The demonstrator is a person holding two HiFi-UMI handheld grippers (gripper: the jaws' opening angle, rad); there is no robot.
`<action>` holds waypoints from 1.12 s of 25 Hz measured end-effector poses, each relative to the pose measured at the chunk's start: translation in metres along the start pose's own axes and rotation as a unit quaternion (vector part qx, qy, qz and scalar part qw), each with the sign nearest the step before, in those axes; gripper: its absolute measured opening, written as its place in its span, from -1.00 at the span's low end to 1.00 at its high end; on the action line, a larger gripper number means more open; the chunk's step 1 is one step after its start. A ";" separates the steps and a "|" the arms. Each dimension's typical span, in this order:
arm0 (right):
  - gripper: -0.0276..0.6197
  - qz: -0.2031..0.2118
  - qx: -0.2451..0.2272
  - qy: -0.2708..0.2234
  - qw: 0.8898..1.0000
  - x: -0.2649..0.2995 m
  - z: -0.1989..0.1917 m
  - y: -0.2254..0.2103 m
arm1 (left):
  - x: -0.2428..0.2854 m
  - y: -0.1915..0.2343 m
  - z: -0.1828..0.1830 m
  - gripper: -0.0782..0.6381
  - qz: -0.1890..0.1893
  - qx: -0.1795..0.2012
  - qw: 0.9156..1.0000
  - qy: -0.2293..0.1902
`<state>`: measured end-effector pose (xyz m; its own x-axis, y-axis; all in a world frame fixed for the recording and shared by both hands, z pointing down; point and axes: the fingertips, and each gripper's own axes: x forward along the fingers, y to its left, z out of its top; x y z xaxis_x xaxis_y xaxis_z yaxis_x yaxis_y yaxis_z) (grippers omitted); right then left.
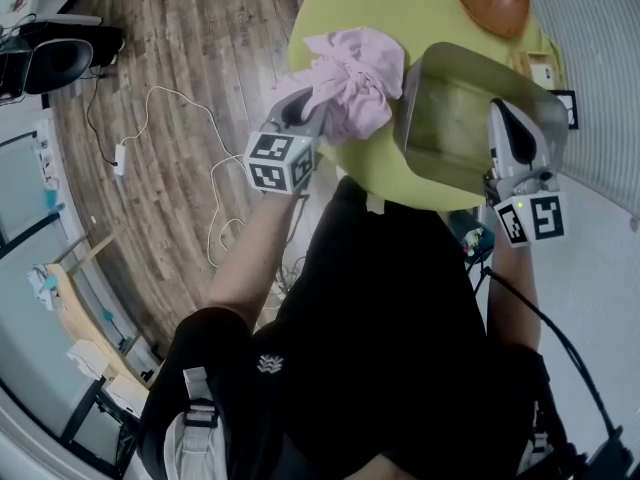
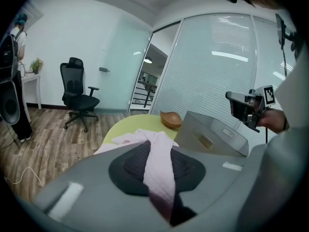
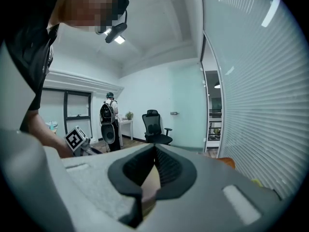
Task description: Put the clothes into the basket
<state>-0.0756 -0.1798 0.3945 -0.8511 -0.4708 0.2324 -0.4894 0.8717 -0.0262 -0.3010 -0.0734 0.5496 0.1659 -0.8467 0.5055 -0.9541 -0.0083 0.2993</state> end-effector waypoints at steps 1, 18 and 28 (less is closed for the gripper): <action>-0.91 -0.002 0.000 -0.003 1.000 -0.003 0.002 -0.002 | -0.002 -0.003 0.006 -0.59 0.001 0.002 1.000 -0.004; -0.91 -0.003 0.008 -0.057 0.998 -0.032 0.036 -0.005 | -0.054 -0.037 0.125 -0.59 0.001 0.024 0.995 -0.092; -0.91 -0.007 0.003 -0.084 0.996 -0.051 0.057 -0.017 | -0.070 -0.074 0.189 -0.59 -0.017 0.054 0.989 -0.139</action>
<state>-0.0345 -0.1783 0.3280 -0.8635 -0.4999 0.0675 -0.5026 0.8640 -0.0302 -0.2889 -0.1138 0.3385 0.1372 -0.9586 0.2494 -0.9727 -0.0829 0.2167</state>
